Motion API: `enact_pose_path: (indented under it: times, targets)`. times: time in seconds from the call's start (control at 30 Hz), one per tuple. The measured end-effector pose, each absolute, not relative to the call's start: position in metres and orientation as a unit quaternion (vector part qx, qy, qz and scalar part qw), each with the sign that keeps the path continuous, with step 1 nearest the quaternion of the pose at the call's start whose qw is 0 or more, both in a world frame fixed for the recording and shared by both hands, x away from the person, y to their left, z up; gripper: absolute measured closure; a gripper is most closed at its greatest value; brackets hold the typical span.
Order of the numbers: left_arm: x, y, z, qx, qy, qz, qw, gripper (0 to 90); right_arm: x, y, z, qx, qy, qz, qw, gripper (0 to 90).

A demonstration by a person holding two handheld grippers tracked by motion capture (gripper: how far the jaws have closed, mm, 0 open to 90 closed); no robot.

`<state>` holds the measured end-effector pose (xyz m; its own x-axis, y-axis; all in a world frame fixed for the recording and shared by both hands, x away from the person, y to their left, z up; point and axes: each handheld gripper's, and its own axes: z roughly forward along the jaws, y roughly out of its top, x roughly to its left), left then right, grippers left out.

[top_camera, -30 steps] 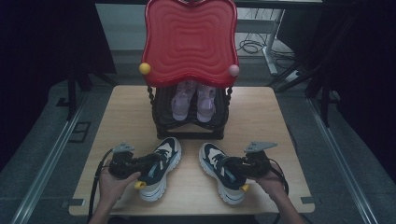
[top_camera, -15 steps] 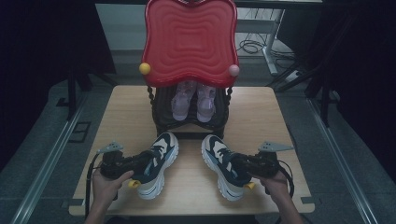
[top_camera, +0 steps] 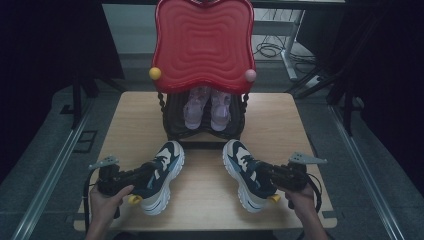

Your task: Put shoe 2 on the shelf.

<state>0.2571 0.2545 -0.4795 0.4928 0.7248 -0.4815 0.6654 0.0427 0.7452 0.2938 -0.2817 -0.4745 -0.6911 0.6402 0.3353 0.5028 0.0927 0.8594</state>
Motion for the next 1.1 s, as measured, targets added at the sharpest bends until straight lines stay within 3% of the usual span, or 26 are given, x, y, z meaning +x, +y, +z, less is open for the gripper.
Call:
enact_pose_path:
  times: [0.67, 1.1]
  targets:
    - [0.248, 0.294, -0.468, 0.642, 0.51, 0.044, 0.571, 70.3, 0.292, -0.319, -0.475, 0.417, 0.68, 0.596, 0.092, 72.9]
    - [0.256, 0.304, -0.459, 0.635, 0.508, 0.059, 0.579, 70.5, 0.296, -0.33, -0.472, 0.428, 0.66, 0.609, 0.102, 72.9]
